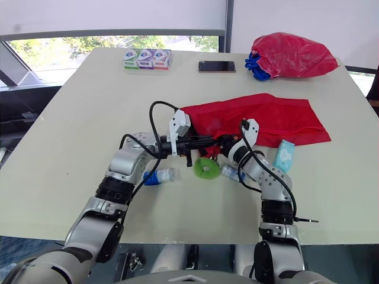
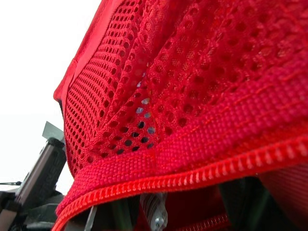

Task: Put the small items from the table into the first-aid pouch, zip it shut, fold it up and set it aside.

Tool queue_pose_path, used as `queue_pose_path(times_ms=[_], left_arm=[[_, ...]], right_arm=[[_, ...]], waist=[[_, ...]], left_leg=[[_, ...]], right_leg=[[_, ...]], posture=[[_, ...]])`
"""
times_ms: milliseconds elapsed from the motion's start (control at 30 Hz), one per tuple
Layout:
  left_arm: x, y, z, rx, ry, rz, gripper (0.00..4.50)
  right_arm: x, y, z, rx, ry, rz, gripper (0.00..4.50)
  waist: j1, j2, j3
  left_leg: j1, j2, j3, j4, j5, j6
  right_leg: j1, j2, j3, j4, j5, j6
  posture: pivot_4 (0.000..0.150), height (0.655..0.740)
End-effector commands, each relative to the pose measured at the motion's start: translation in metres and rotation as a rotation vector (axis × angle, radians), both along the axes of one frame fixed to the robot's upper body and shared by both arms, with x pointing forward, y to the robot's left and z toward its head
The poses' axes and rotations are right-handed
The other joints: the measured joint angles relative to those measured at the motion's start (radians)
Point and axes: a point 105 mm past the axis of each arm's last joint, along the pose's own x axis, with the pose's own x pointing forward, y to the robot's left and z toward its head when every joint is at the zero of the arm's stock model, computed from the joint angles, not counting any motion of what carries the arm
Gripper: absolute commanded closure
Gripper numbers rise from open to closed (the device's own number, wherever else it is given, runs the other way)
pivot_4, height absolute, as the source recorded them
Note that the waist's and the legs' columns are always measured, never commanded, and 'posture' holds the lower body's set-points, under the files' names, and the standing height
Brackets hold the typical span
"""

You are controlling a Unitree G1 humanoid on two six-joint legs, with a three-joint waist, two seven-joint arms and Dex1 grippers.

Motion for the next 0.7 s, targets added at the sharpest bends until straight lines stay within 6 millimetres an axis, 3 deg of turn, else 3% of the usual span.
queue_pose_path(times_ms=[33,333,700], left_arm=[[0.010,0.005,0.022,-0.022,-0.083,0.024,4.50],[0.019,0.007,0.031,-0.051,-0.094,0.033,4.50],[0.027,0.011,0.028,-0.047,-0.091,0.058,4.50]], right_arm=[[-0.006,-0.005,-0.005,-0.055,0.007,0.008,2.28],[-0.017,-0.008,-0.015,-0.159,0.016,0.045,2.28],[-0.036,-0.025,-0.004,-0.245,-0.069,0.116,2.28]], waist=[[0.000,0.000,0.000],[0.000,0.000,0.000],[0.000,0.000,0.000]], left_leg=[[0.000,0.000,0.000,0.000,0.000,0.000],[0.000,0.000,0.000,0.000,0.000,0.000],[0.000,0.000,0.000,0.000,0.000,0.000]], right_leg=[[0.000,0.000,0.000,0.000,0.000,0.000],[0.000,0.000,0.000,0.000,0.000,0.000],[0.000,0.000,0.000,0.000,0.000,0.000]], posture=[[0.150,0.7400],[0.150,0.7400],[0.150,0.7400]])
